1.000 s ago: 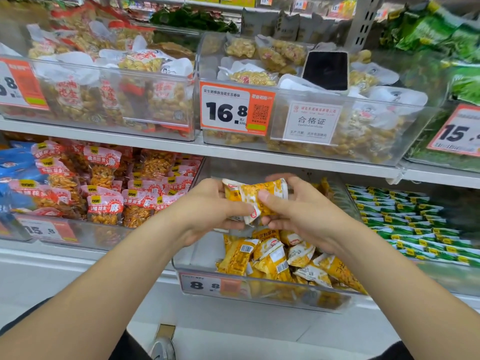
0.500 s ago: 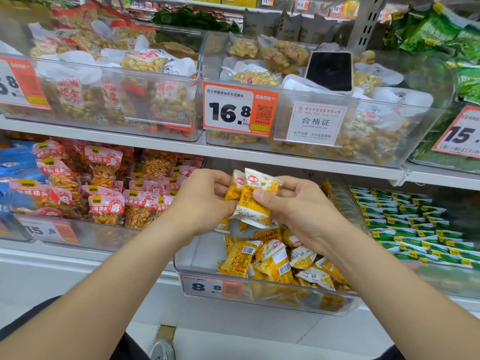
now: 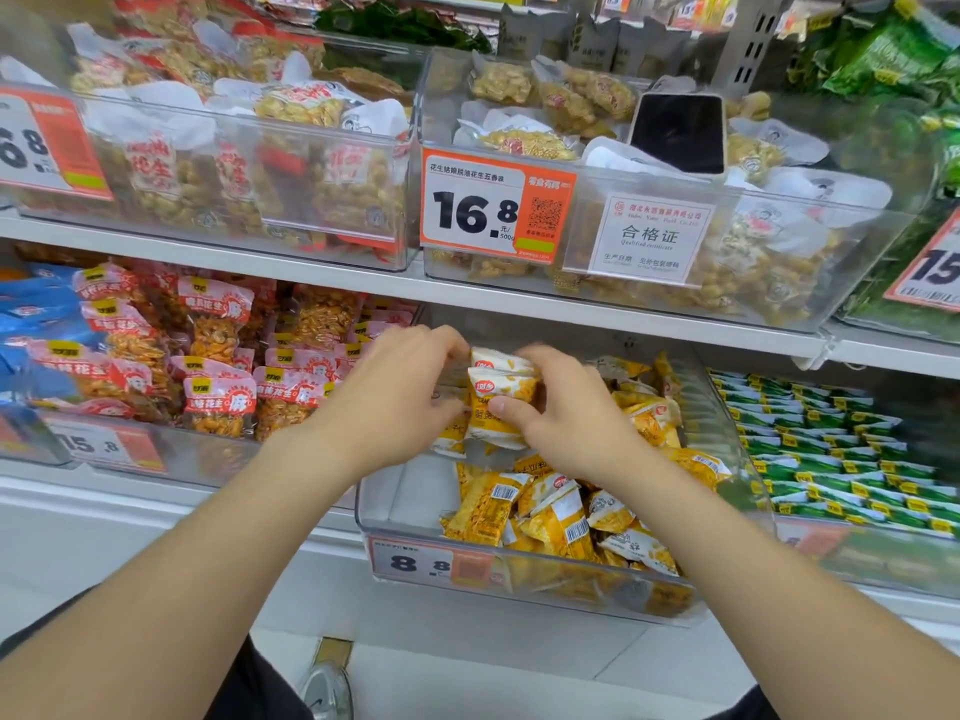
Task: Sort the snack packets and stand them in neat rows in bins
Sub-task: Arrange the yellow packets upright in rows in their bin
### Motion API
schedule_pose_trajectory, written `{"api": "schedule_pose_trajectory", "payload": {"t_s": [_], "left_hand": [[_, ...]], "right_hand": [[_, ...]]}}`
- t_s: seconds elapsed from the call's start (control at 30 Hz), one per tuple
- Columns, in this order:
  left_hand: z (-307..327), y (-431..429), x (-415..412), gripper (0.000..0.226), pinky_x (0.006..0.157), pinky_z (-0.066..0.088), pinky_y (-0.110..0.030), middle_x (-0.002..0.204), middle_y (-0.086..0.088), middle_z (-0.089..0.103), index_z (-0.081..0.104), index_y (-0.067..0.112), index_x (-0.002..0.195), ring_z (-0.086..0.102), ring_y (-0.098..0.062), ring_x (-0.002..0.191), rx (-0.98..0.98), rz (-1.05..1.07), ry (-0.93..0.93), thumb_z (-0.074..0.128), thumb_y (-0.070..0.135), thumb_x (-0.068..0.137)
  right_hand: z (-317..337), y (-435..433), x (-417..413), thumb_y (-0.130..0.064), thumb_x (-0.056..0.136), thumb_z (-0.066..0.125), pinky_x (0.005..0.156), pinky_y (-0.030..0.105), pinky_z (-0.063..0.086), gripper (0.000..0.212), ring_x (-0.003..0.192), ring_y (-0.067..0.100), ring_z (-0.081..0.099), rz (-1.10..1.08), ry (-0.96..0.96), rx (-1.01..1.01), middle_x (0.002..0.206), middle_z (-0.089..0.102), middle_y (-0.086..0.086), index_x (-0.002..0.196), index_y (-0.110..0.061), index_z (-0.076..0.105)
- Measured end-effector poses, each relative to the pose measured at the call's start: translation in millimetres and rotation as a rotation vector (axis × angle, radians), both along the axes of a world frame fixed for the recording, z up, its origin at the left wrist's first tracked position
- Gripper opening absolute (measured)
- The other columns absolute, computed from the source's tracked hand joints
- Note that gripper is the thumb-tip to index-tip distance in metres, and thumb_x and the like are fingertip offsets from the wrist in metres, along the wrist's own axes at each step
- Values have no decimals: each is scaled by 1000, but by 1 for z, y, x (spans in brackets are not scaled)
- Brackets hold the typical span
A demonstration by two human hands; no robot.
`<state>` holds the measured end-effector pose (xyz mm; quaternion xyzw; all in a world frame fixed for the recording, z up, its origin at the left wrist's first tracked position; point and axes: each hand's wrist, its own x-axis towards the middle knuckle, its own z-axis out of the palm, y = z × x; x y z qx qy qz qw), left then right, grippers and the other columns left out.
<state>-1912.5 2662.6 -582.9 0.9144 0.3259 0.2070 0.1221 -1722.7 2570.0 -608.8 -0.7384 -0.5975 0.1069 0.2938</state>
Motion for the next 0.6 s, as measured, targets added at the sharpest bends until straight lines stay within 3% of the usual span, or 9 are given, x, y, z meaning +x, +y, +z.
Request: {"api": "schedule_pose_trajectory", "payload": {"t_s": [0.1,0.2,0.4,0.5,0.6], "left_hand": [[-5,11,-4,44,101,46,-45,115,-5,55,62,24,133,46,-31,116,60,92,111,62,8,92],[-7,15,-6,40,101,45,-49,119,-13,52,66,14,124,41,-34,118,46,119,204,55,3,88],[-8,23,-9,47,97,47,-44,110,-7,48,69,17,123,38,-29,115,48,105,217,55,-6,85],[-9,27,-10,51,98,44,-40,104,-1,38,70,22,125,38,-28,116,43,71,219,54,-7,86],[-12,33,-9,50,102,43,-42,102,1,43,72,29,118,42,-30,114,45,46,218,56,-4,84]], "right_hand": [[-6,12,-14,-41,100,68,92,38,49,55,122,29,58,-5,-46,-36,130,68,3,149,-24,49],[-18,32,-25,-41,102,66,89,33,40,54,123,34,59,75,-47,-76,135,67,5,150,-23,49],[-32,63,-32,-53,94,72,107,45,49,69,131,37,57,160,-125,-455,140,65,12,151,-18,55],[-27,71,-29,-49,89,80,94,46,59,63,101,29,71,143,-65,-510,112,73,7,138,-14,64],[-33,79,-30,-49,83,86,97,42,57,71,115,27,67,52,-67,-469,128,68,4,140,-15,60]]}}
